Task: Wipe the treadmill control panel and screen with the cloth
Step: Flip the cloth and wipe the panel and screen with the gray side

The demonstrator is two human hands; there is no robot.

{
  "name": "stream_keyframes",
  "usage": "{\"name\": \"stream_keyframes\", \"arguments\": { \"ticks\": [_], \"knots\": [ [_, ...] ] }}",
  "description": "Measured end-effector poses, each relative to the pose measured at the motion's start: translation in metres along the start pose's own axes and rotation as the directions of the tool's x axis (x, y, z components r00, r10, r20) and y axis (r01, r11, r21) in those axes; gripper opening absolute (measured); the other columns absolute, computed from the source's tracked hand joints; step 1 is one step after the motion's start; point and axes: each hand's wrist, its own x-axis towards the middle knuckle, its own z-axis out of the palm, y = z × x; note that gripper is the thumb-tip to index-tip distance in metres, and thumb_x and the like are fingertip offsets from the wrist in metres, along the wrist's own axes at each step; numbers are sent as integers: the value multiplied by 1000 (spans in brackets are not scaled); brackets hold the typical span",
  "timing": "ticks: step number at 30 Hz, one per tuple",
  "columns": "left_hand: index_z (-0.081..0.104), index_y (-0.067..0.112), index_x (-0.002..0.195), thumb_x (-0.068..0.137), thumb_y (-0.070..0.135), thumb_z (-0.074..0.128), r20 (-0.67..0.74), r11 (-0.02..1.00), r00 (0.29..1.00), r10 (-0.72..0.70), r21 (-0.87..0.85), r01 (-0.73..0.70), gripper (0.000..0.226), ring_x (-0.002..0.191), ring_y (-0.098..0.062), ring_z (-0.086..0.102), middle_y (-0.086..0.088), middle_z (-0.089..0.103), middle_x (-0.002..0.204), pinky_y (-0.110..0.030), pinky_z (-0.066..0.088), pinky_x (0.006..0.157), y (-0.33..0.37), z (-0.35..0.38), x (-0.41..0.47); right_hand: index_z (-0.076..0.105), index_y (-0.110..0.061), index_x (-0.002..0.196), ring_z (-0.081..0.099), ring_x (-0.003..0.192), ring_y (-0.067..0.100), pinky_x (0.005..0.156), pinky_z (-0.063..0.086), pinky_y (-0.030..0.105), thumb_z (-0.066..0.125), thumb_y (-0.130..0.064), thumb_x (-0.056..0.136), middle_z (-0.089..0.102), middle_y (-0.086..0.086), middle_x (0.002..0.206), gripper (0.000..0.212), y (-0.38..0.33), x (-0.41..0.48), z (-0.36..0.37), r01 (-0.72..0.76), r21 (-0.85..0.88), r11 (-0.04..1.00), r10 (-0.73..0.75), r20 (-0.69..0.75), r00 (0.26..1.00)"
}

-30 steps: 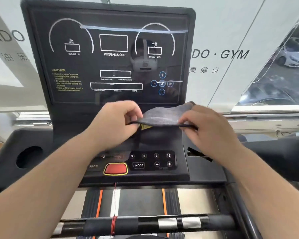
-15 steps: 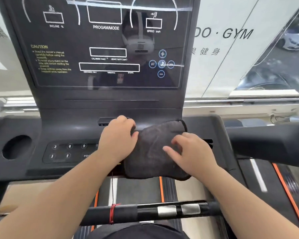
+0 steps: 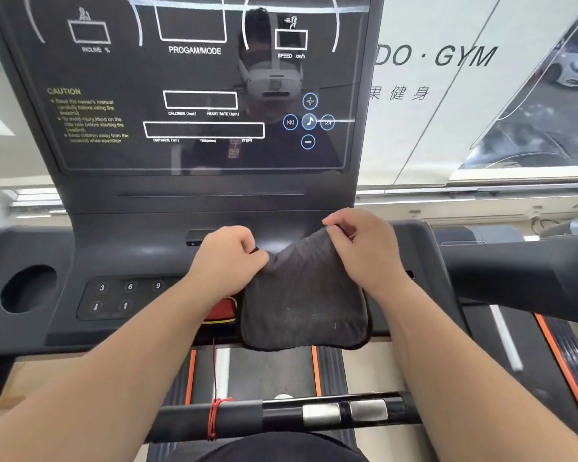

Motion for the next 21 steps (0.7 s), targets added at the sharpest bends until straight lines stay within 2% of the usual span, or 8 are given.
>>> {"name": "stream_keyframes", "arguments": {
  "ticks": [2, 4, 7, 8, 10, 13, 17, 21],
  "knots": [
    [47, 12, 67, 78, 19, 70, -186, 980, 982, 41, -183, -76, 27, 67, -17, 48, -3, 55, 68, -23, 38, 62, -1, -1, -13, 78, -24, 99, 57, 85, -1, 78, 38, 10, 65, -13, 96, 65, -21, 87, 18, 3, -2, -7, 55, -2, 998, -55, -149, 987],
    [50, 16, 73, 81, 18, 74, -288, 957, 958, 11, -276, -94, 25, 69, -16, 53, -2, 61, 71, -19, 40, 64, -6, 2, -21, 79, -21, 106, 62, 97, 11, 82, 38, 17, 63, -14, 98, 71, -11, 97, 19, 9, -3, -11, -8, -69, 998, -9, -247, 969],
    [56, 20, 89, 83, 17, 73, -236, 983, 972, 25, -171, -67, 19, 81, -18, 59, 4, 65, 87, -29, 43, 71, -18, 11, -19, 71, -17, 130, 56, 122, 29, 100, 42, 39, 59, -27, 101, 68, 1, 129, 32, 10, -10, 1, -163, -241, 957, 142, -103, 984],
    [58, 21, 96, 83, 16, 73, -202, 990, 978, 53, -121, -78, 20, 87, -19, 60, 6, 66, 94, -31, 44, 75, -21, 14, -18, 64, -15, 138, 50, 132, 32, 107, 39, 46, 59, -33, 101, 60, 4, 143, 41, 5, -17, 10, -173, -289, 942, 165, -49, 985],
    [60, 22, 105, 83, 14, 72, -156, 990, 983, 98, -81, -112, 27, 91, -19, 60, 9, 66, 97, -35, 49, 82, -25, 16, -18, 56, -10, 145, 38, 146, 36, 115, 35, 51, 58, -43, 100, 45, 10, 159, 56, -9, -36, 32, -70, -372, 925, 74, -4, 997],
    [61, 24, 111, 84, 22, 74, -121, 988, 985, 122, -77, -132, 30, 85, -15, 60, 15, 62, 87, -37, 52, 84, -26, 17, -20, 61, -12, 139, 43, 141, 35, 116, 40, 53, 51, -53, 95, 49, 12, 153, 61, -20, -62, 60, 94, -376, 922, -75, 65, 995],
    [62, 27, 113, 86, 40, 71, -150, 990, 986, 76, -104, -92, 31, 83, -10, 62, 13, 67, 82, -32, 50, 80, -17, 17, -12, 62, -19, 138, 52, 130, 31, 108, 45, 50, 46, -59, 94, 58, 9, 141, 62, -9, -68, 71, 76, -353, 932, -30, 133, 991],
    [61, 24, 119, 82, 20, 67, -66, 989, 990, 124, -75, -129, 38, 85, -17, 63, 15, 57, 69, -32, 49, 79, -4, 17, 5, 61, -19, 138, 56, 121, 30, 104, 47, 47, 51, -62, 91, 60, 5, 131, 65, 8, -73, 63, 173, -424, 889, -89, 211, 973]
  ]
}}
